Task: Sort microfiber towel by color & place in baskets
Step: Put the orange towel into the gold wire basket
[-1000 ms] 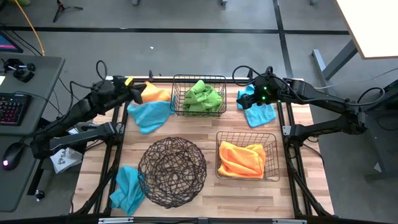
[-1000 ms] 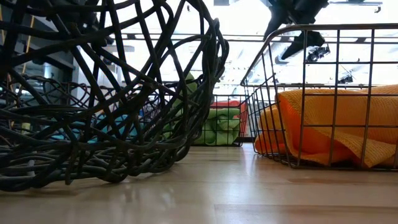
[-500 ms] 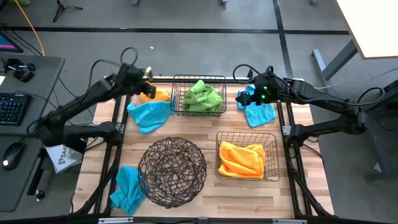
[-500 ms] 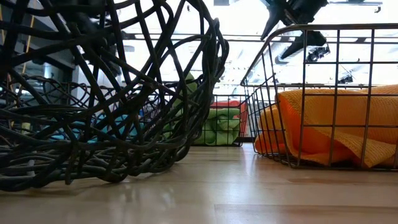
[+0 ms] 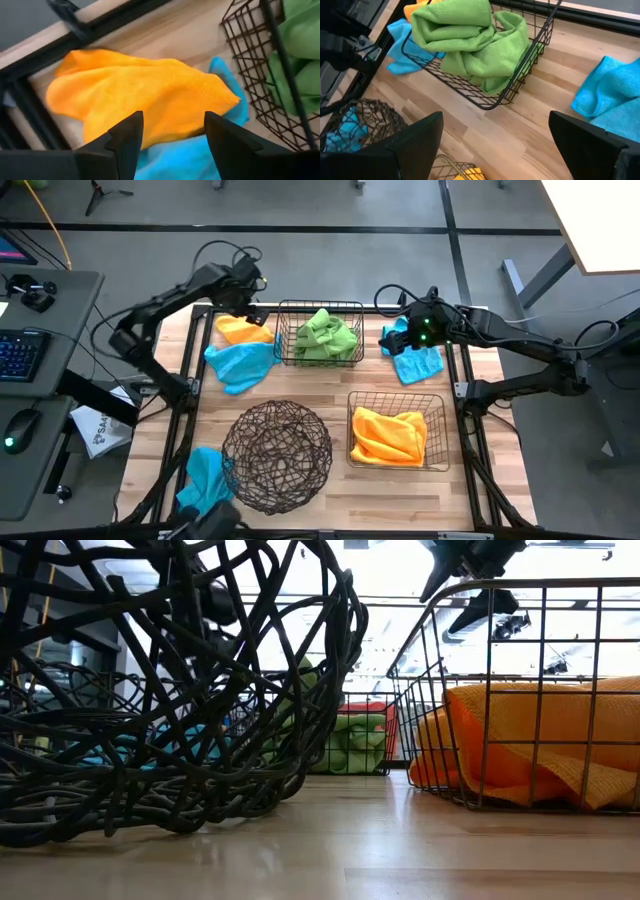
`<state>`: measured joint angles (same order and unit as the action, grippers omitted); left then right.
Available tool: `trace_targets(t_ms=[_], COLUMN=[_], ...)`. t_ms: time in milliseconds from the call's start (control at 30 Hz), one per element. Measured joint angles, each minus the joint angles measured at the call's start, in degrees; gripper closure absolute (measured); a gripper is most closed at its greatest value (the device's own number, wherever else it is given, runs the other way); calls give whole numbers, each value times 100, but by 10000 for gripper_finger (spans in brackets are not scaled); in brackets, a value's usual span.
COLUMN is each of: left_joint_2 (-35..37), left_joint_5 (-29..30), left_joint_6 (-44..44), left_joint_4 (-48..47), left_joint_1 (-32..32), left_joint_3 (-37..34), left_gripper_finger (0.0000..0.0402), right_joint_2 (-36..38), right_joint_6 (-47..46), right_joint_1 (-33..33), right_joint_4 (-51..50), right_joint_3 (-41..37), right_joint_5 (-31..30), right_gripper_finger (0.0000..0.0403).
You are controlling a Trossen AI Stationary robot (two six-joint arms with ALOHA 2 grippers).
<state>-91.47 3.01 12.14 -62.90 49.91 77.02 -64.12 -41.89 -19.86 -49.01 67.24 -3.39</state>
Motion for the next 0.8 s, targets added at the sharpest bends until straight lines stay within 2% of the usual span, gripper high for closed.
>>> trace_targets(t_ms=[167,333,800], left_joint_2=[-642,-1042,-1547], left_joint_5=[-284,-273,-79], left_joint_6=[-107,-18,38], left_joint_4=[-90,-76,90], left_joint_1=[74,157,413], left_joint_3=[61,71,71], left_gripper_finger=[200,199,199], right_joint_2=[0,0,0], right_joint_6=[190,300,341], right_joint_1=[2,1,0], right_joint_4=[0,-2,-2], right_joint_3=[0,-1,-1], right_joint_5=[50,52,56], right_gripper_finger=[45,45,45])
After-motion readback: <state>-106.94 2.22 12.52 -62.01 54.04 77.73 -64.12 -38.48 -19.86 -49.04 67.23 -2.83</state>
